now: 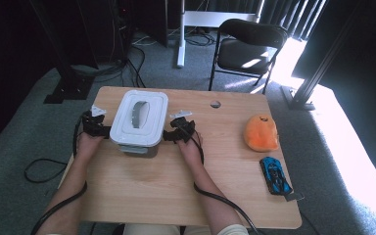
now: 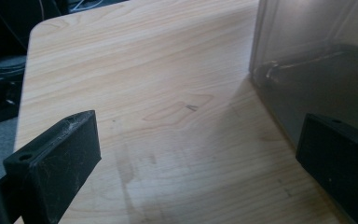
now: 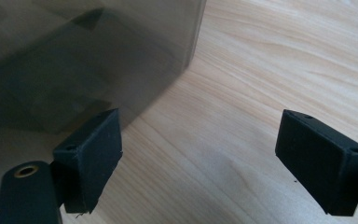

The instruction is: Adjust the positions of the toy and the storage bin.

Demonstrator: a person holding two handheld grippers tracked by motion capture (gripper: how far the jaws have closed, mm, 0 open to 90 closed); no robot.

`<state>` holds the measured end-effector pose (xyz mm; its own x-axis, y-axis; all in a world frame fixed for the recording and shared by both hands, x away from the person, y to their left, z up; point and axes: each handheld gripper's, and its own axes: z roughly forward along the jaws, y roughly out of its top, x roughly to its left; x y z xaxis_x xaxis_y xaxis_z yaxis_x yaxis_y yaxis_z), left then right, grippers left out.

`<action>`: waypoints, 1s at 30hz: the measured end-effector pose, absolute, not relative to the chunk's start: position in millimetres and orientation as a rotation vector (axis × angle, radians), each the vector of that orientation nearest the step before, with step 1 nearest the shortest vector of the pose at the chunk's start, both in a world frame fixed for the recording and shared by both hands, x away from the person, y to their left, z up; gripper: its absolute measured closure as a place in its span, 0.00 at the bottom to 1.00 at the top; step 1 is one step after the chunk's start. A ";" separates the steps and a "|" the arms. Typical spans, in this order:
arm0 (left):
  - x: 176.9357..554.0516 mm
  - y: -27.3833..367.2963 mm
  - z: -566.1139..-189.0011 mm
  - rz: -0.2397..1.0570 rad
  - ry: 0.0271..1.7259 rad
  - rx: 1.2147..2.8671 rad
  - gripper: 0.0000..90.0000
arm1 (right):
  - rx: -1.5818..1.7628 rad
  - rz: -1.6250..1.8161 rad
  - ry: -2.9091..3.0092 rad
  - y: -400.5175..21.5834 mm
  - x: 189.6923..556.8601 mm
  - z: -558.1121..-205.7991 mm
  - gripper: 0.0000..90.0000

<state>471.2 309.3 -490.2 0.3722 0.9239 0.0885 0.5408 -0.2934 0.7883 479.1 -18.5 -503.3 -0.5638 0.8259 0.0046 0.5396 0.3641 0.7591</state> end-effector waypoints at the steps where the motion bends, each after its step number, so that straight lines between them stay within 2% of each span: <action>1: 469.3 305.6 -490.2 0.719 1.247 1.969 0.00 | 1.204 1.061 2.251 -20.8 479.4 -503.3 0.16; 5: 467.0 298.2 -490.4 0.691 1.228 1.965 0.00 | 1.192 1.054 2.253 -26.9 478.9 -500.6 0.16; 13: 463.0 282.5 -492.6 0.720 1.224 1.985 0.00 | 1.176 1.072 2.227 -38.6 476.8 -493.4 0.20; 30: 455.1 241.6 -487.0 0.716 1.163 2.030 0.01 | 1.154 1.075 2.269 -79.9 463.9 -496.6 0.20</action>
